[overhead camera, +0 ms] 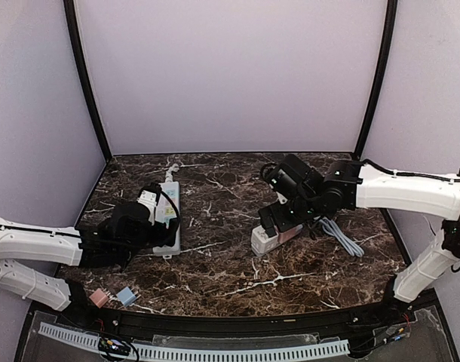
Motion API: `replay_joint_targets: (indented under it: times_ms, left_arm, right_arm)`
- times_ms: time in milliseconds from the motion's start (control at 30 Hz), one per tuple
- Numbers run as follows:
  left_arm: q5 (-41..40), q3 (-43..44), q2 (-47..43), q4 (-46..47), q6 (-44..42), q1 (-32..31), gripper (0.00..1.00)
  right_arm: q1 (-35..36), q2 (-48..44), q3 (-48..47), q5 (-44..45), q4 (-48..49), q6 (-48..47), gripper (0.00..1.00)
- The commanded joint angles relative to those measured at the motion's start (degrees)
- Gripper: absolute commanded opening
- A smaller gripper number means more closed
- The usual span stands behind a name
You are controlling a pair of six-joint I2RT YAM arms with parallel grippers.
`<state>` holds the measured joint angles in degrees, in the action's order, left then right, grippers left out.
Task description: Insert the plug
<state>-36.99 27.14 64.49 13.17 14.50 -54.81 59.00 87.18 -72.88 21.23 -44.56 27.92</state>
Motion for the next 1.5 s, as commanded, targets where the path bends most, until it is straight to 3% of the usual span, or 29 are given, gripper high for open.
replay_joint_targets:
  times_ms: [0, 267, 467, 933, 1233, 1467]
  left_arm:
    - [2.36, 3.71, 3.61, -7.39, 3.89, 4.72, 0.99]
    - [18.57, 10.17, 13.5, -10.44, 5.4, 16.54, 0.99]
    - [24.88, 15.27, 22.53, -10.98, 6.63, 19.48, 0.99]
    - [22.42, 20.74, 32.14, -15.3, 8.17, 20.96, 0.98]
    - [14.74, 20.91, 32.68, -17.4, 10.26, 20.97, 0.99]
    - [16.09, 21.14, 34.84, -15.82, 10.11, 21.06, 0.99]
  right_arm:
    - [0.63, -4.73, 4.54, 0.2, 5.14, -0.28, 0.99]
    - [0.97, -11.52, 11.16, -0.17, 7.04, 0.12, 0.99]
    - [1.02, -15.04, 13.68, 0.08, 7.68, -0.23, 0.99]
    - [1.02, -18.77, 15.5, 0.77, 7.86, -1.87, 0.99]
    - [0.96, -20.17, 17.19, 0.55, 8.48, -2.49, 0.99]
    - [0.95, -20.93, 17.87, 0.41, 8.83, -2.52, 0.99]
